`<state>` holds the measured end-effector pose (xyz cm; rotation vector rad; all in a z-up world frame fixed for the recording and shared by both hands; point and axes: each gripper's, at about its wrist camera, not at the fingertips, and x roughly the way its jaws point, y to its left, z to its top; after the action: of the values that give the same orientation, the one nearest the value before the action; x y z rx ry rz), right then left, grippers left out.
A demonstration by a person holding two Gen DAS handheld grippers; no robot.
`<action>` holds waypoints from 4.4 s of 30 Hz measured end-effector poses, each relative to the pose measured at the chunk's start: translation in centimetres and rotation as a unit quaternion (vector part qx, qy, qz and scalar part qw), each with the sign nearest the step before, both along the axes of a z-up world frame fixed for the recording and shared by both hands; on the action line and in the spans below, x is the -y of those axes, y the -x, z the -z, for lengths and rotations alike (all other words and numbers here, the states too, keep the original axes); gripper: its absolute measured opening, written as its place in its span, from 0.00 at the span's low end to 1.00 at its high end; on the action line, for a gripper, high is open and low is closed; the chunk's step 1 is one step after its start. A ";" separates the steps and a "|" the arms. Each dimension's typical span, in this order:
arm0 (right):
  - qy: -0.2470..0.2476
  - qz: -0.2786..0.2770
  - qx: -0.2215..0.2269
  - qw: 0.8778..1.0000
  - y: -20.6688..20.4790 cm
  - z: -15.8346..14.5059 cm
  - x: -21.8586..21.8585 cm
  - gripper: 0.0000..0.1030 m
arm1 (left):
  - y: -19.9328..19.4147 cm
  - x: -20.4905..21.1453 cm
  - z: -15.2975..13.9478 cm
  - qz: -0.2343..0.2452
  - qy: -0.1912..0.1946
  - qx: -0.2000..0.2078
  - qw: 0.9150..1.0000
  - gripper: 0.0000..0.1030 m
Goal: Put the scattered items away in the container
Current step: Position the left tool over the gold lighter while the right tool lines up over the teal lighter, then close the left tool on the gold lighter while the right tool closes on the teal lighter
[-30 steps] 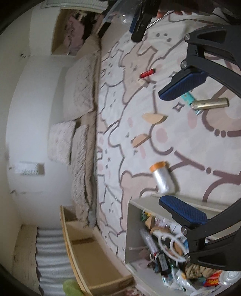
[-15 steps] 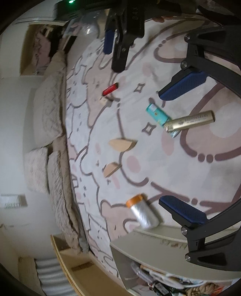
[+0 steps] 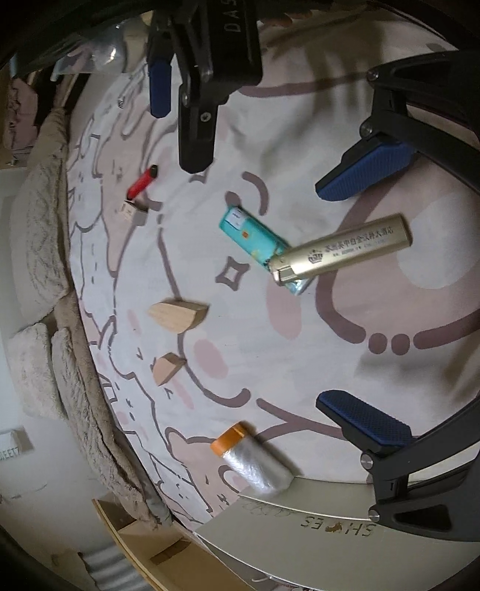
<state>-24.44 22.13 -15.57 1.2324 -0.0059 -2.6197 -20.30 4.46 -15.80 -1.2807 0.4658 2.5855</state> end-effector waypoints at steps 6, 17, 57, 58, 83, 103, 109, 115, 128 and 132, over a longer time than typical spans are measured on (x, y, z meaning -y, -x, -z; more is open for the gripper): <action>-0.020 -0.015 0.010 1.000 0.1 0.9 1.0 1.00 | 0.9 0.6 1.3 -0.013 0.011 0.015 1.000 1.00; -0.074 -0.070 0.013 0.995 -0.6 2.0 4.0 1.00 | 1.5 3.1 0.9 -0.056 0.032 0.005 0.998 1.00; -0.048 -0.043 0.041 0.997 2.0 3.6 6.0 1.00 | 1.6 6.3 0.8 -0.086 0.197 -0.037 0.976 1.00; -0.048 -0.039 0.041 0.997 2.1 3.6 5.9 1.00 | 1.8 6.3 0.9 -0.088 0.199 -0.039 0.975 1.00; -0.035 -0.014 0.046 0.998 2.6 4.3 4.1 1.00 | 2.6 4.5 1.1 -0.019 0.055 0.003 0.998 1.00; -0.038 -0.012 0.040 0.998 2.7 4.4 4.2 1.00 | 3.1 4.6 1.8 -0.044 -0.105 0.064 0.991 1.00; -0.050 -0.011 0.038 0.998 2.6 4.5 4.5 1.00 | 3.2 3.8 2.3 -0.049 -0.070 0.041 0.996 1.00; -0.048 -0.011 0.036 0.998 2.5 4.7 4.5 1.00 | 3.2 3.9 2.4 -0.048 -0.063 0.036 0.996 1.00; -0.068 -0.037 0.054 0.996 3.6 4.4 4.8 1.00 | 3.2 3.7 2.5 -0.053 -0.061 0.029 0.996 1.00; -0.061 -0.048 0.060 0.995 3.7 4.3 4.5 1.00 | 3.3 3.7 2.4 -0.054 -0.069 0.032 0.996 1.00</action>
<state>-28.19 17.62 -19.86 1.3937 0.1903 -2.4930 -23.59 0.74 -18.20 -1.3705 0.2078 2.6034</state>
